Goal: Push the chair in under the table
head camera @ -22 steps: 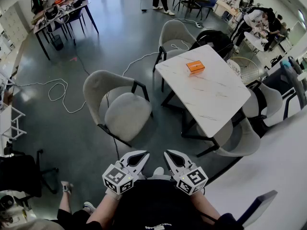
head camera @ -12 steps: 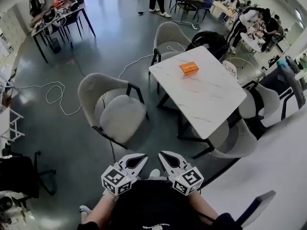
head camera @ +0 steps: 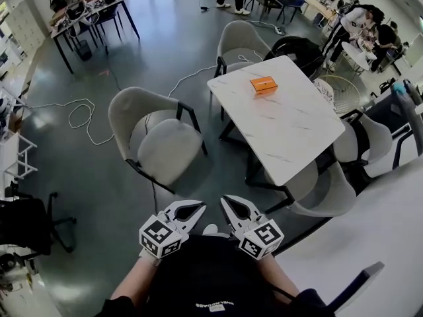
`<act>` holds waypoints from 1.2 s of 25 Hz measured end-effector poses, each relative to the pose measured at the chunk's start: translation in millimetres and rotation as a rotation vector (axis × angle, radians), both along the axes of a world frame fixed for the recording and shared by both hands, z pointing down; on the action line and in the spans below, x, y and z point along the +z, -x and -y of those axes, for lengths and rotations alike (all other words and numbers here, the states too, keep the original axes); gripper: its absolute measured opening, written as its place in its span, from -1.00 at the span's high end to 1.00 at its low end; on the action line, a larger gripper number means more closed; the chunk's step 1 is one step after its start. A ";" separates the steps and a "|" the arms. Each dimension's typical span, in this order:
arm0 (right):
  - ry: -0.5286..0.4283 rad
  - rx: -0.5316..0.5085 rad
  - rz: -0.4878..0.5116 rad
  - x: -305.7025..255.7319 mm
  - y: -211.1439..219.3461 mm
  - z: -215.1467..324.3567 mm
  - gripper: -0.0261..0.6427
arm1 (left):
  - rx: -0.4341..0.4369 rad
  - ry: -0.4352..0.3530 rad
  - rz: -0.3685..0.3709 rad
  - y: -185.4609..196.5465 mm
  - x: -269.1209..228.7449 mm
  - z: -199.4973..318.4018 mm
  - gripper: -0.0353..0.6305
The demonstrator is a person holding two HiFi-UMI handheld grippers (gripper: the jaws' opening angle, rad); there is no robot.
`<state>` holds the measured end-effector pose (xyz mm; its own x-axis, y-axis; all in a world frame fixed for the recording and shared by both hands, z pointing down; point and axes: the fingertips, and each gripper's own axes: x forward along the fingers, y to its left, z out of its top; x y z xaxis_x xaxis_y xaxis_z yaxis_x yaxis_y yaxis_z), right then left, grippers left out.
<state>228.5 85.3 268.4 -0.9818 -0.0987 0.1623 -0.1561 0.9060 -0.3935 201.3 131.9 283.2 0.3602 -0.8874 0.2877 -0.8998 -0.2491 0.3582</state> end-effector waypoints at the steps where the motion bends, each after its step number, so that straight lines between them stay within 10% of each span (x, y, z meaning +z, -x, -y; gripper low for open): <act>1: 0.017 -0.004 0.006 1.4 -3.1 1.3 0.89 | -0.013 0.000 -0.002 -2.3 0.4 2.1 0.88; 16: 0.061 0.007 0.045 5.6 -5.3 20.1 0.89 | -0.048 0.008 -0.008 -1.2 6.5 17.3 0.88; 30: 0.042 0.080 0.023 8.1 110.0 33.1 0.89 | -0.021 -0.012 -0.003 136.3 9.0 24.2 0.88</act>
<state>118.5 52.2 276.4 -0.9746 -0.1702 0.1453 -0.2175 0.8736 -0.4354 64.9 107.7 292.2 0.3422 -0.8983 0.2756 -0.9038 -0.2344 0.3579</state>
